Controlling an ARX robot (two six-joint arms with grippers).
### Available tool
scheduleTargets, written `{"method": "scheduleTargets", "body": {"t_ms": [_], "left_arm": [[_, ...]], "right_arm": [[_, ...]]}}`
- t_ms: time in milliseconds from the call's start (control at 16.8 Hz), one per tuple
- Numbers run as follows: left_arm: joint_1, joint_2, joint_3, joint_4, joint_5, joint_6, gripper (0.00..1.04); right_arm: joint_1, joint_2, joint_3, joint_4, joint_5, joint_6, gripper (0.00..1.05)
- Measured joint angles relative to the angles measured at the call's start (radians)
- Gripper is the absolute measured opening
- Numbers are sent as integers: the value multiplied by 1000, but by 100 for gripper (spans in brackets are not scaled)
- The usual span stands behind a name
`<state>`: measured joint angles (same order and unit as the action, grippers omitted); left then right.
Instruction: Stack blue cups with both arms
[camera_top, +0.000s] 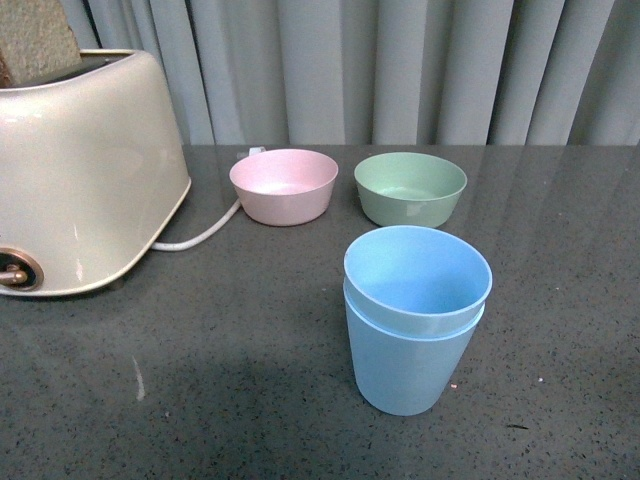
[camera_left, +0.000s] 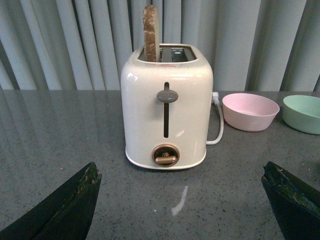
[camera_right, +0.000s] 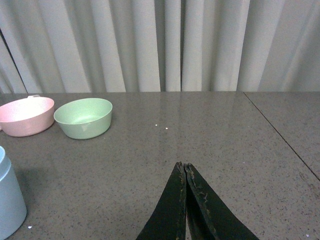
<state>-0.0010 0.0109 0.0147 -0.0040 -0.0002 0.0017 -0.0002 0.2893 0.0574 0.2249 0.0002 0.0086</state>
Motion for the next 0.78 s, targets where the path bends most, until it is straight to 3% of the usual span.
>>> {"method": "scheduleTargets", "body": {"t_ms": [418, 537, 775], "left_arm": [[0, 0, 0, 0, 0, 0, 98], [0, 0, 0, 1, 0, 0, 98], [0, 0, 0, 0, 0, 0, 98]], "right_arm": [[0, -123, -45, -62, 0, -2, 2], [0, -285, -45, -238, 0, -2, 2], [0, -285, -45, -228, 0, -2, 2]]}}
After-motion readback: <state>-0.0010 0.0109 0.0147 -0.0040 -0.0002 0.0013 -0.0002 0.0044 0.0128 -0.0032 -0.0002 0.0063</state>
